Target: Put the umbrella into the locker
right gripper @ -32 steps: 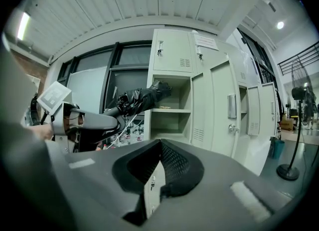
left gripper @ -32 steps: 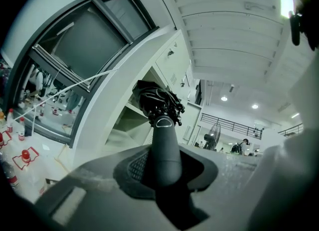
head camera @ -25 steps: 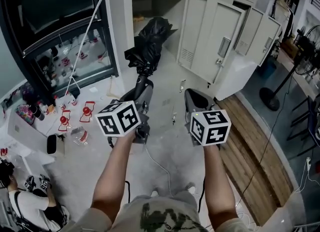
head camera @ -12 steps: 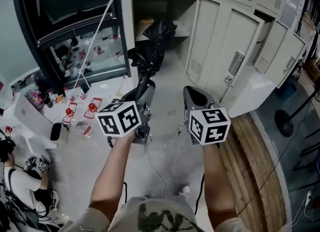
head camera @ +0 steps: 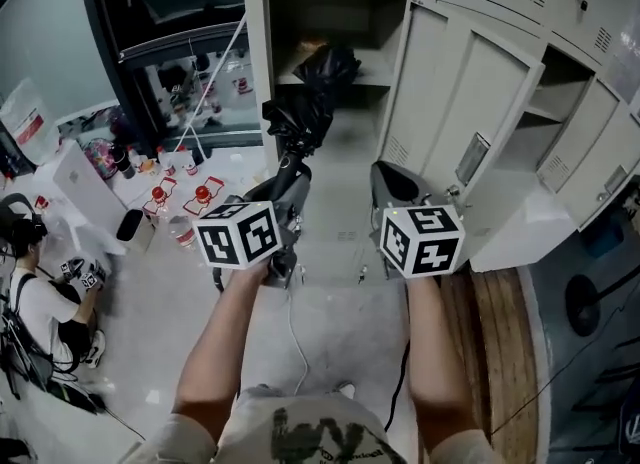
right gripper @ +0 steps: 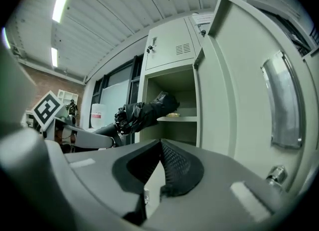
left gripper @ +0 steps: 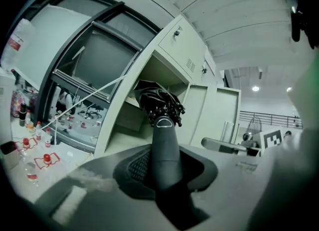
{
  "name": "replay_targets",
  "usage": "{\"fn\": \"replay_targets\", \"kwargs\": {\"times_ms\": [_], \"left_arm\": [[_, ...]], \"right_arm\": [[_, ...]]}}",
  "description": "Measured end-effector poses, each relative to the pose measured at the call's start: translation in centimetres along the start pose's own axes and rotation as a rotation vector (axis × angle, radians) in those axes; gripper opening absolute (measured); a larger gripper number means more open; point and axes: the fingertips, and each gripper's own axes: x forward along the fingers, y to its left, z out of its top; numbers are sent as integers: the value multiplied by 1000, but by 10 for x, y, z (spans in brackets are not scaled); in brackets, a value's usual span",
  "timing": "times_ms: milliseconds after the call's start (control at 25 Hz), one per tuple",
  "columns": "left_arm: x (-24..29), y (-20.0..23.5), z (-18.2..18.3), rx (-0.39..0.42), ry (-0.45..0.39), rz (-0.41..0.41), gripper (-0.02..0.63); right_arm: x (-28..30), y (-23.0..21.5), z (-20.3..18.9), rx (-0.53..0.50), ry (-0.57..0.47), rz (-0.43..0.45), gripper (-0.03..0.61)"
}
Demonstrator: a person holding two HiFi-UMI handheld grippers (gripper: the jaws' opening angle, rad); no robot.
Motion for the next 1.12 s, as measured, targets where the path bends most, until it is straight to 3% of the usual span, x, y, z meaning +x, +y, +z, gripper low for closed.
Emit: {"fn": "replay_targets", "kwargs": {"times_ms": [440, 840, 1120], "left_arm": [[-12, -3, -35, 9, 33, 107, 109], [-17, -3, -73, 22, 109, 186, 110], [2, 5, -74, 37, 157, 226, 110]], "right_arm": [[16, -1, 9, -19, -15, 127, -2], [17, -1, 5, -2, -10, 181, -2], [14, -2, -1, 12, -7, 199, -2]]}}
